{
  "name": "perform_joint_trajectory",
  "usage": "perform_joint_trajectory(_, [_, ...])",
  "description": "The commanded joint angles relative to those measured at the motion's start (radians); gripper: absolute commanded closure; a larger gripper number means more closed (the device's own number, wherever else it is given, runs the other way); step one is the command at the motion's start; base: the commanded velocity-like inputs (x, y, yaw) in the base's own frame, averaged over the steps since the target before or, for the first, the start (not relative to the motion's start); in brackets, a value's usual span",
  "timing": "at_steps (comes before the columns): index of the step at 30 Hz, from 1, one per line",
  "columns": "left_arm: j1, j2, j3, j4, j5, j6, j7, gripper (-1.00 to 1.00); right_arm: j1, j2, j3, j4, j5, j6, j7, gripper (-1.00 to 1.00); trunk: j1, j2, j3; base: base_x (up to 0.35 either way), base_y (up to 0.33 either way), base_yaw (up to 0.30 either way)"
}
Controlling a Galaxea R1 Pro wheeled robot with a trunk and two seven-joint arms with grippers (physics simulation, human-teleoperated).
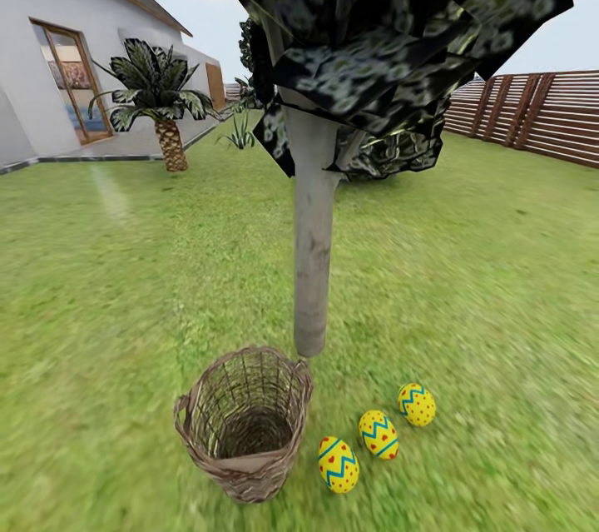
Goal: Take the three Easter eggs out of the wicker basket on the lawn in the garden, then place them on the lawn next to a single tree (choose any tree) so that all three eggs are next to the same tree and none are left in the basket.
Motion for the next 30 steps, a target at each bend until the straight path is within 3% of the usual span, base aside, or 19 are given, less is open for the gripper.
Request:
perform_joint_trajectory(1, [0.002, -0.001, -0.006, 0.001, 0.006, 0.002, 0.001, -1.0, 0.0, 0.002, 0.008, 0.004, -0.01, -0.006, 0.0, -1.0, -0.004, 0.007, 0.002, 0.0, 0.0, 0.0])
perform_joint_trajectory(12, [0.056, -0.019, -0.006, 0.001, 0.006, 0.002, -0.001, -1.0, 0.036, 0.018, 0.007, 0.002, -0.007, -0.006, -0.001, -1.0, -0.046, 0.084, 0.037, 0.0, 0.0, 0.0])
perform_joint_trajectory(22, [0.067, -0.004, -0.006, 0.001, 0.006, 0.002, 0.007, -1.0, 0.037, 0.01, 0.007, 0.001, -0.002, -0.008, -0.002, -1.0, -0.085, 0.154, 0.068, 0.0, 0.0, 0.0])
perform_joint_trajectory(30, [0.066, 0.013, -0.004, -0.002, 0.012, 0.002, 0.001, -1.0, 0.037, 0.016, 0.007, 0.0, -0.004, -0.008, -0.002, -1.0, -0.085, 0.154, 0.068, 0.0, 0.0, 0.0])
